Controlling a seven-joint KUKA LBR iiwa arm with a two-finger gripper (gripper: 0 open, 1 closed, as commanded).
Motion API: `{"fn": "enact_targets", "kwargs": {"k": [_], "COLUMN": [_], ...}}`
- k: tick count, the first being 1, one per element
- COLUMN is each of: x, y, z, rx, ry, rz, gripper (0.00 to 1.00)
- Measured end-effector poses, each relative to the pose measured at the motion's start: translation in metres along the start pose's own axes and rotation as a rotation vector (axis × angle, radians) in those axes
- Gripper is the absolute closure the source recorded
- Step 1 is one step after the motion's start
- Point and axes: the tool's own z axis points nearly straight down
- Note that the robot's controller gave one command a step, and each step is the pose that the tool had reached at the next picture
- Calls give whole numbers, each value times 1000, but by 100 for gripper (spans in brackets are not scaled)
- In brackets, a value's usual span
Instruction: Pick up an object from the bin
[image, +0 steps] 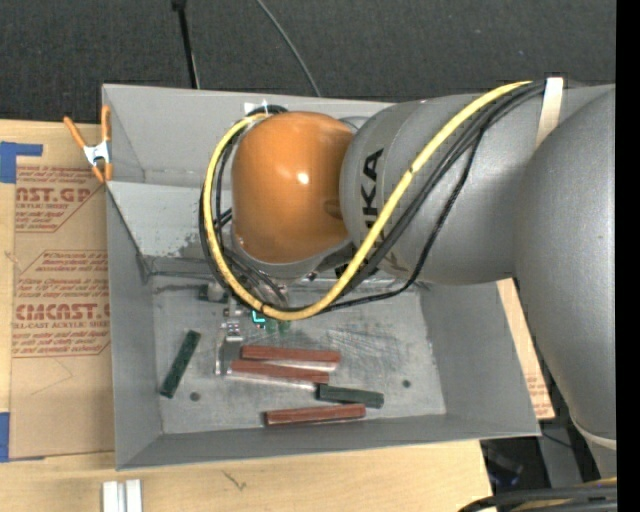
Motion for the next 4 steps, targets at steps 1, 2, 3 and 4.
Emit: {"fn": "enact_targets", "kwargs": {"k": [1,2,3,4], "x": [-2,1,-6,-12], "y": [-1,-41,-85,-98], "z": [-4,62,62,61], "rx": [-1,-1,1,-1], "ry": [-7,-11,-1,-7], "rz": [2,-76,-129,-6], "gripper": [0,0,0,0]}}
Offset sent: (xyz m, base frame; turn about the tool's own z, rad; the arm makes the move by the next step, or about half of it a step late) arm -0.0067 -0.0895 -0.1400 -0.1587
